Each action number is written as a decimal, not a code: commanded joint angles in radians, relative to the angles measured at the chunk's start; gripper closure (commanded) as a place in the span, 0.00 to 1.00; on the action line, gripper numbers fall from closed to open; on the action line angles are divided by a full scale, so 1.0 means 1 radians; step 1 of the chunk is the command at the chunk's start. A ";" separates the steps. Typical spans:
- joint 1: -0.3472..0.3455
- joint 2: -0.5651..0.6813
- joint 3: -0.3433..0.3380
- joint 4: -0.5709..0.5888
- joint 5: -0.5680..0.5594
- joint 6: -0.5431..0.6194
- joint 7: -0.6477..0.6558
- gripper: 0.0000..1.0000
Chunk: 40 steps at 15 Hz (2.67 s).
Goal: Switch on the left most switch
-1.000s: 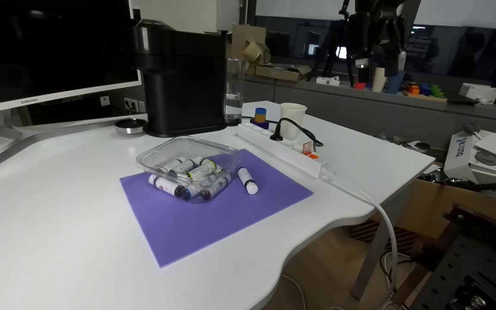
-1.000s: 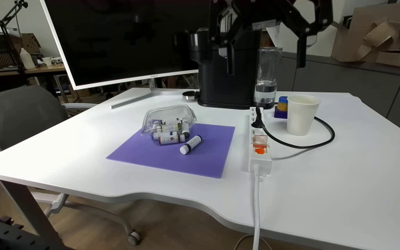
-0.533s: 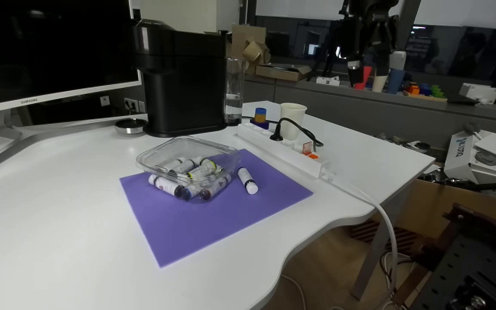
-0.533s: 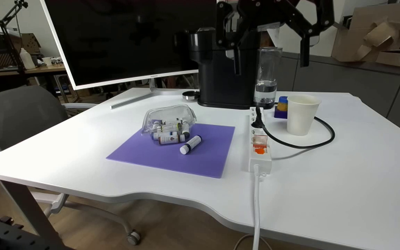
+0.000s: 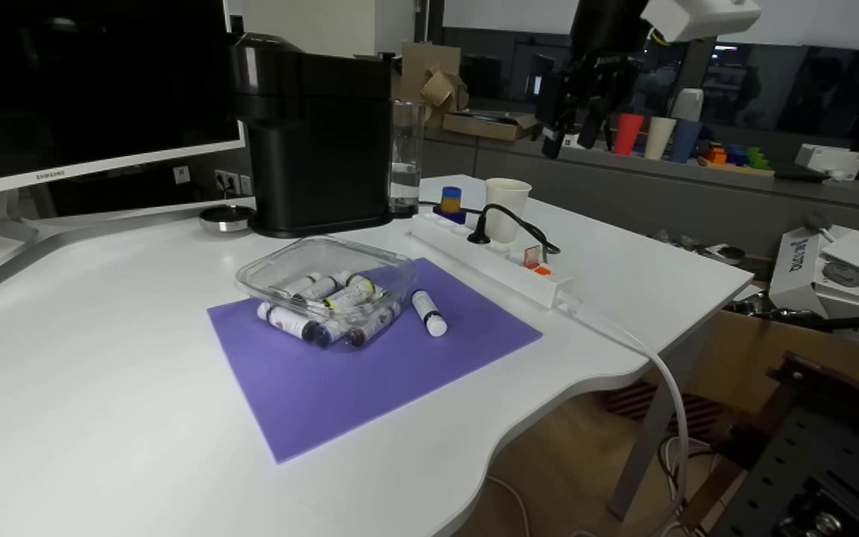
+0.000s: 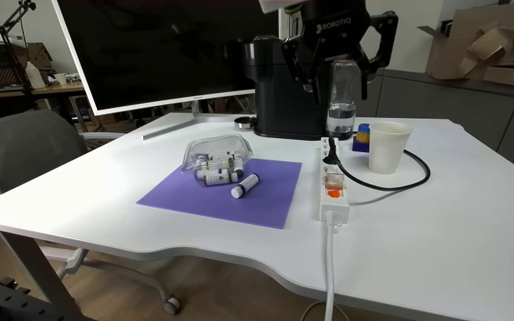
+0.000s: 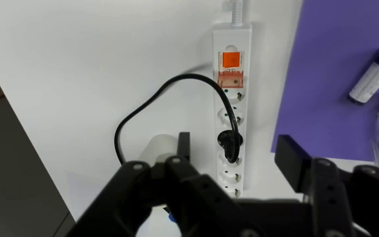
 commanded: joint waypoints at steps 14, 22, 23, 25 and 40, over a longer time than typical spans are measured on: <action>-0.066 0.216 -0.022 0.139 0.527 -0.238 -0.407 1.00; -0.131 0.328 0.038 0.260 0.347 -0.301 -0.346 1.00; -0.130 0.340 0.044 0.275 0.322 -0.312 -0.344 1.00; -0.132 0.360 0.060 0.298 0.293 -0.324 -0.344 1.00; -0.133 0.412 0.095 0.279 0.126 -0.225 -0.363 1.00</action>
